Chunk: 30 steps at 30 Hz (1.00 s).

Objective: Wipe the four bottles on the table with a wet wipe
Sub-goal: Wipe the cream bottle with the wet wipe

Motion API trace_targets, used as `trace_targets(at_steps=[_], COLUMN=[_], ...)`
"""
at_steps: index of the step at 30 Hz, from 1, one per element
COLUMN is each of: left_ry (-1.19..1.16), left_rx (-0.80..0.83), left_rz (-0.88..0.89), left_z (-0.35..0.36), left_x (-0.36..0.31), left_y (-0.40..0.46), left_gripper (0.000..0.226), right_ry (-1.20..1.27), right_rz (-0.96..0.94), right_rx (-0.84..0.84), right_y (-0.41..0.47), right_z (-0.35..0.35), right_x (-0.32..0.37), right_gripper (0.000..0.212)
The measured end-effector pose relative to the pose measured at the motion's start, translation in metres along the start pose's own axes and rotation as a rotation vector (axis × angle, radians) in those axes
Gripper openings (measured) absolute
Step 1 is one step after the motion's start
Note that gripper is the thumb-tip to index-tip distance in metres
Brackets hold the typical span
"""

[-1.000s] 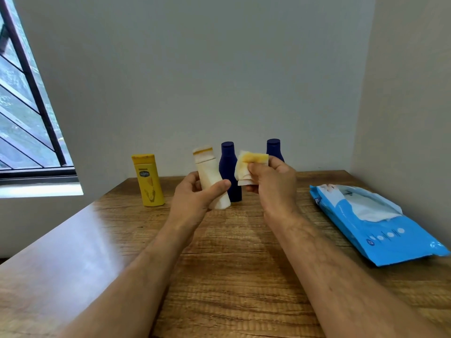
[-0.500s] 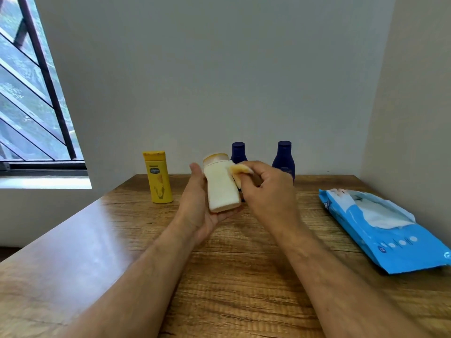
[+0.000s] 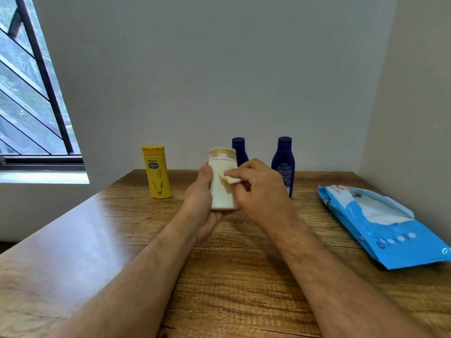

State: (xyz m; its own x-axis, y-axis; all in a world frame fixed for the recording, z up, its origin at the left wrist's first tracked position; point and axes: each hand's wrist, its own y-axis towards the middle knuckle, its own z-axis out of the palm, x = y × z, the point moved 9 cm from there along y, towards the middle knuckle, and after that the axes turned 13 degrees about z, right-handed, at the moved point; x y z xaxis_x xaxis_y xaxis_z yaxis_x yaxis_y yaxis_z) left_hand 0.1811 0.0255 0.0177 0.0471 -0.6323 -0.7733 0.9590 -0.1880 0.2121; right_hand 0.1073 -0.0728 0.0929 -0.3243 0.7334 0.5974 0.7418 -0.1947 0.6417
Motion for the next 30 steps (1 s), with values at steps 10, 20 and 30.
trace_targets(at_steps=[10,20,30], left_ry=[0.001,-0.029,0.07], left_rx=[0.092,0.095,0.173], left_rz=[-0.025,0.02,-0.033], left_z=[-0.003,0.0,0.008], left_x=[0.006,0.001,0.011], left_y=[0.006,0.008,0.0], left_gripper=[0.051,0.047,0.039], right_ry=[-0.074,-0.018,0.065], right_rz=[0.056,0.039,0.164], right_rx=[0.06,0.268,-0.074], right_y=[0.001,-0.002,0.007], right_z=[0.001,0.022,-0.018], right_x=[-0.001,0.001,-0.014], right_gripper=[0.02,0.02,0.023])
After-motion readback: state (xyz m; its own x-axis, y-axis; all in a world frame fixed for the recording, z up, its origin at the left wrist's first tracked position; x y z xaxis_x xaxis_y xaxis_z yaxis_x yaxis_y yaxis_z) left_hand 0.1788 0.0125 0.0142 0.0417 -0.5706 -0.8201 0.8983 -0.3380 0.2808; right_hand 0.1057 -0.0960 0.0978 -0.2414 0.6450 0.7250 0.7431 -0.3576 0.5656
